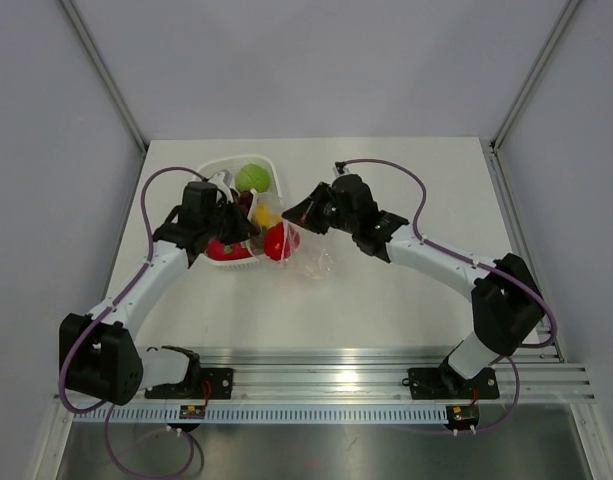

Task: Place the food in the zip-top bag and seal the zipper
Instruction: Adjust the zipper food storage bag at the center of the board.

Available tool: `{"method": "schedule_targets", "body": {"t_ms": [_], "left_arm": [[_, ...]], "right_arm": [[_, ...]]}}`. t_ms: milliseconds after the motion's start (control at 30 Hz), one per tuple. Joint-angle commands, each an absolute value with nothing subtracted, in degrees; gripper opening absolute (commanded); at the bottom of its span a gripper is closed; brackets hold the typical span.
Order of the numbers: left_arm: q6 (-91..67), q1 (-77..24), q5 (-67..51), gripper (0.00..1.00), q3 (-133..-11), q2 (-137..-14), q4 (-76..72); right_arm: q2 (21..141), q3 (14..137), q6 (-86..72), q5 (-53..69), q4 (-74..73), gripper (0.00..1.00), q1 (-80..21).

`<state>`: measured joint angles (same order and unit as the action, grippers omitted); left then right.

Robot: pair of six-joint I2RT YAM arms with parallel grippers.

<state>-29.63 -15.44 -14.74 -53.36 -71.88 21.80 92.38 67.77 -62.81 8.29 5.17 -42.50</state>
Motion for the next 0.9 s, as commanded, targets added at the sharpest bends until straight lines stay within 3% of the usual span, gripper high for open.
{"method": "schedule_targets", "body": {"t_ms": [0,200,333,467,600,867], "left_arm": [[-30.50,-15.64,-23.00,0.00,-61.57,-72.68,18.37],[-32.87,-20.47,-24.96,0.00,-71.62,-74.70,19.51],[-33.92,-24.16,-22.33,0.00,-70.14,-78.30,17.41],[-34.28,-28.29,-21.45,0.00,-70.04,-87.43,16.26],[-33.58,-32.25,-21.62,0.00,-75.22,-94.65,19.41],[-34.01,-34.54,-23.03,0.00,-81.21,-83.51,18.11]], "right_arm": [[86.58,68.29,-58.63,3.88,0.30,0.00,-39.29],[76.65,73.73,-46.07,-6.49,-17.19,0.00,-37.62],[73.57,71.99,-42.81,-11.94,-23.10,0.00,-37.62],[76.19,68.82,-43.06,-17.91,-29.77,0.00,-37.44],[80.68,75.92,-41.66,-21.00,-37.69,0.00,-37.53],[67.69,75.94,-37.00,-18.19,-30.94,0.00,-37.53]]}}
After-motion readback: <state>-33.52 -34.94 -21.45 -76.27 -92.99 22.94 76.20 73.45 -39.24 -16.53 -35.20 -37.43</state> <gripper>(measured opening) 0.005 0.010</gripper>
